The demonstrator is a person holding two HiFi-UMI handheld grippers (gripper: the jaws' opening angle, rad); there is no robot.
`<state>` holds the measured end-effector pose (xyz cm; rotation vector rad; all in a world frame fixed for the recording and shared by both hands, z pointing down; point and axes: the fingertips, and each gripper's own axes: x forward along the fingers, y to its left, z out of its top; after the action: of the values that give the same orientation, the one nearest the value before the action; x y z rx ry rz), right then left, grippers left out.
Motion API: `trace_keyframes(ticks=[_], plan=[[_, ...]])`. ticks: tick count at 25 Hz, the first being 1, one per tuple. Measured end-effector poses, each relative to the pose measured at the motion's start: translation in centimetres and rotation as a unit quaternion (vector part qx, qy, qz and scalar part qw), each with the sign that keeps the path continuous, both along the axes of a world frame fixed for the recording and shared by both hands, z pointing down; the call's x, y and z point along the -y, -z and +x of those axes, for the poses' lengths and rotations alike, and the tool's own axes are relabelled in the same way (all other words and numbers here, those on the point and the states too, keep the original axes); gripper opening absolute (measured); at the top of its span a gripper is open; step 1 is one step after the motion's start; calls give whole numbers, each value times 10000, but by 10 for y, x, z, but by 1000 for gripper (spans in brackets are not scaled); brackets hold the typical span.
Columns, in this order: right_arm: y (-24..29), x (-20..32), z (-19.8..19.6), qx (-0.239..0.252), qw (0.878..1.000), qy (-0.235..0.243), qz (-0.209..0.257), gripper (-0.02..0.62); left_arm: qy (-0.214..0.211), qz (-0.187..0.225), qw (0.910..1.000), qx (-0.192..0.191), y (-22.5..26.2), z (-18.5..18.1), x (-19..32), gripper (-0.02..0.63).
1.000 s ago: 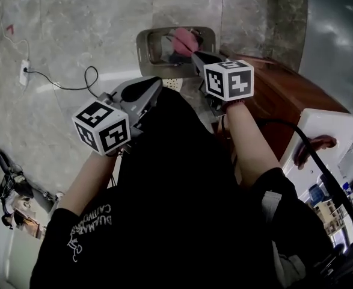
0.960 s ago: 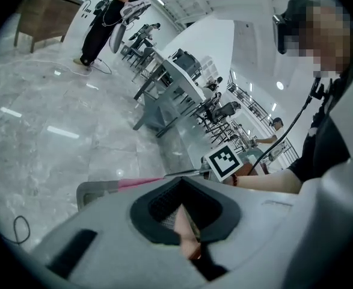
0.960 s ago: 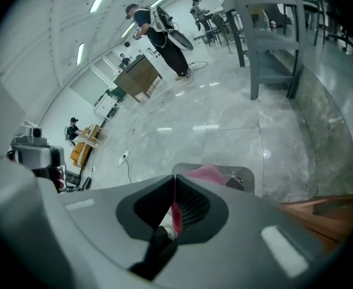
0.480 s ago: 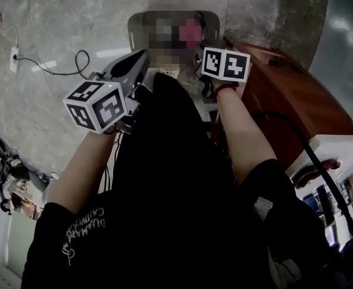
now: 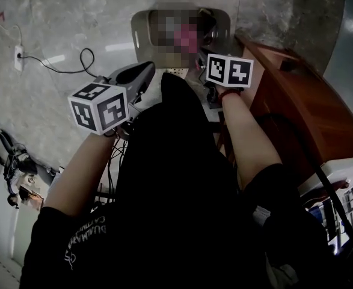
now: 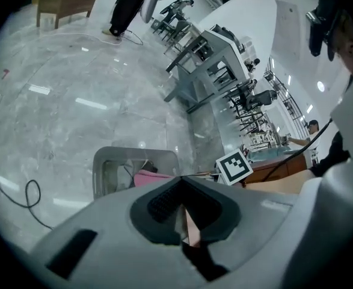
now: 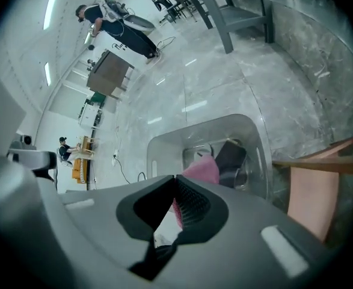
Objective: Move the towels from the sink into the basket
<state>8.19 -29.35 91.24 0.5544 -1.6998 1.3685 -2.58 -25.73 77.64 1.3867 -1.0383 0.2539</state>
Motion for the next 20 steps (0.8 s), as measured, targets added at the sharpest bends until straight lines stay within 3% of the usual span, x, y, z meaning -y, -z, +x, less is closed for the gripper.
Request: trace_keyframes(ticks=[4,8,13,20], plan=[[-23,-7,-1,-176,9995,249,2,20,-196,-66,9998,11,-28,0,7,2],[-47,-17,5,-325,9994,98,-63,20,-76,-51,9997,231,-53,-14,13,2],[-73,-34,7,-237,9994,-110,-222,20,-580,-419,9966,418,-88,-15,-12,2],[-108,-40,8,-204,9993,-160,-285,20,-544,-611,9966,-59,-113,3,-32,2]])
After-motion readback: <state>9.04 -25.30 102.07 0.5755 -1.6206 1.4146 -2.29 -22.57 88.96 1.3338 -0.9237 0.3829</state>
